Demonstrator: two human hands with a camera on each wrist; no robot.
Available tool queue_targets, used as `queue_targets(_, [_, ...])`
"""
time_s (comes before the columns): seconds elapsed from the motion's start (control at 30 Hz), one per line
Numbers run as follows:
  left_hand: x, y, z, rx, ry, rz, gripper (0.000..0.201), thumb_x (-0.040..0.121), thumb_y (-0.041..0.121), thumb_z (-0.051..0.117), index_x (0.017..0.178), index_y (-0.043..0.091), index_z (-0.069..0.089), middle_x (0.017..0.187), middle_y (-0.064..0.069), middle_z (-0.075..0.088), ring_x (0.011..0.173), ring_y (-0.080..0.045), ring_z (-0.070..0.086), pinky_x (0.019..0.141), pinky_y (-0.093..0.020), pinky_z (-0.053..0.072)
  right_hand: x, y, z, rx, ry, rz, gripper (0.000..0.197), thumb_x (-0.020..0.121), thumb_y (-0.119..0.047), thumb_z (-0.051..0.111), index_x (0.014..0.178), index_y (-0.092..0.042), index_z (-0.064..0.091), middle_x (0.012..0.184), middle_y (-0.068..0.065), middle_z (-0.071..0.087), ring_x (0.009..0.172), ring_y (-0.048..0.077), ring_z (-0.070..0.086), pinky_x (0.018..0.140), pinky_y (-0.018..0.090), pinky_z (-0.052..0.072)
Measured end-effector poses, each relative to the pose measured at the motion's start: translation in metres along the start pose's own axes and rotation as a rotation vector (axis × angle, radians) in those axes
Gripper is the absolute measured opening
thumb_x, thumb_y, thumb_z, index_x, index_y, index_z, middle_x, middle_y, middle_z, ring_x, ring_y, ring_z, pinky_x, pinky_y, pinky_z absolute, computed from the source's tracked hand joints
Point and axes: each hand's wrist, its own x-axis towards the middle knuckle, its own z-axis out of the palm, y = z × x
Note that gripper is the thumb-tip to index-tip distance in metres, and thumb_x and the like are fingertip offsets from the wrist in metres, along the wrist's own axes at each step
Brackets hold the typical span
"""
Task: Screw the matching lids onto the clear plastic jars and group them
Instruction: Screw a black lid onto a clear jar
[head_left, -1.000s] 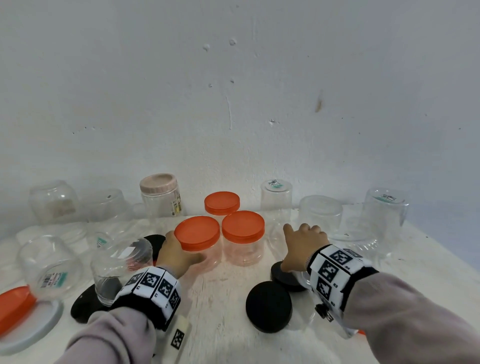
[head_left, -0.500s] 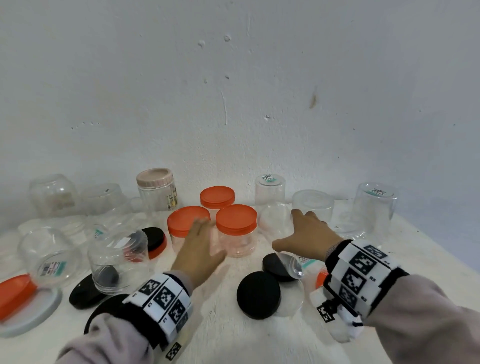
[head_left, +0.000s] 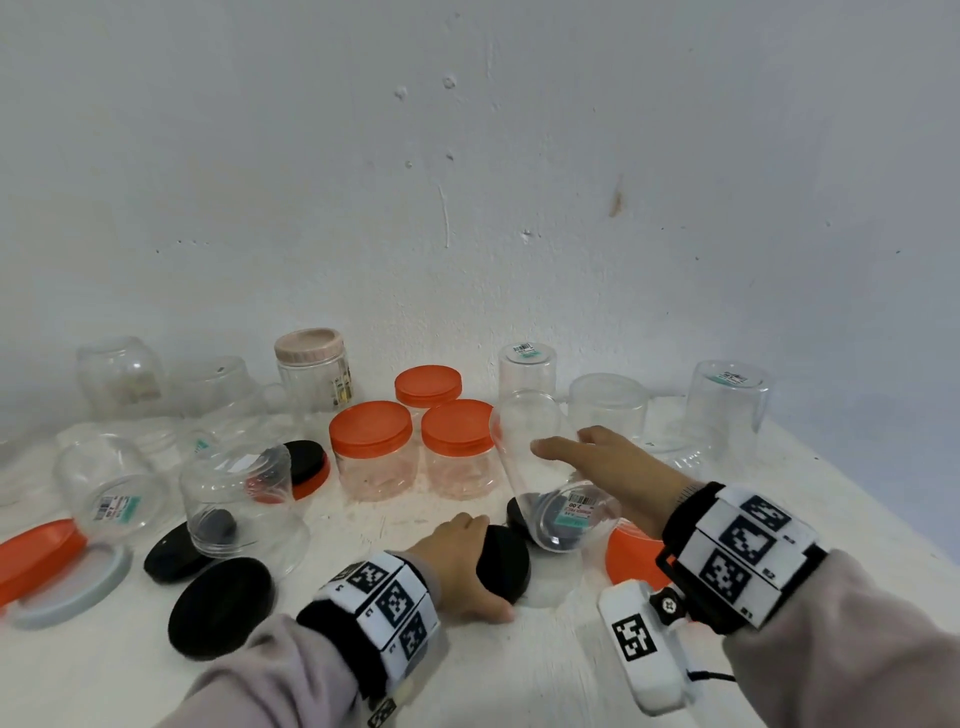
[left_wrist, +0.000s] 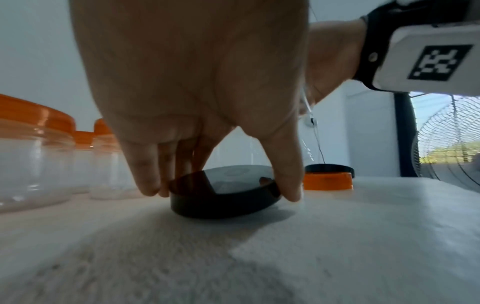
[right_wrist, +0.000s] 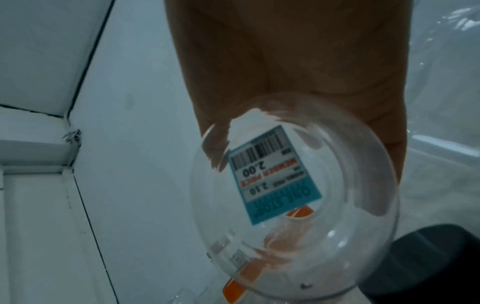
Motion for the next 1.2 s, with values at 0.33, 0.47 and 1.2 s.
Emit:
queue_targets(0.33, [-0.037, -0.058, -0.044, -0.397, 0.288, -0.159, 0.044, 0.076, 0.05, 0.071, 0.103, 0.018, 0.058, 0.097, 0.002, 0.063, 0.085, -0.01, 0.059, 0.064, -0.019, 0.043, -0.005, 0.011, 0.035, 0.183, -0.186, 0.027, 0.083, 0.081, -0.033, 0.071, 0.146, -0.024, 0.02, 0.103, 0.008, 0.058, 0.094, 0.018, 0.062, 0.079, 0.039, 0.054])
queue_targets(0.47, [-0.052, -0.074, -0.066, -0.614, 0.493, -0.185, 0.032, 0.08, 0.05, 0.068, 0.07, 0.022, 0.054, 0.068, 0.005, 0.054, 0.064, -0.009, 0.052, 0.057, -0.022, 0.035, -0.005, 0.012, 0.057, 0.154, -0.295, 0.009, 0.099, 0.072, -0.016, 0.08, 0.148, -0.027, 0.017, 0.121, 0.01, 0.053, 0.106, 0.024, 0.054, 0.084, 0.04, 0.049])
queue_targets(1.2, [-0.083, -0.03, -0.076, -0.503, 0.468, 0.068, 0.095, 0.059, 0.064, 0.076, 0.139, 0.025, 0.043, 0.137, 0.008, 0.046, 0.121, -0.008, 0.046, 0.102, -0.031, 0.042, -0.002, 0.023, 0.094, -0.049, -0.396, -0.343, 0.116, 0.058, -0.024, 0.091, 0.145, -0.039, 0.015, 0.138, -0.011, 0.039, 0.127, 0.011, 0.041, 0.107, 0.039, 0.04])
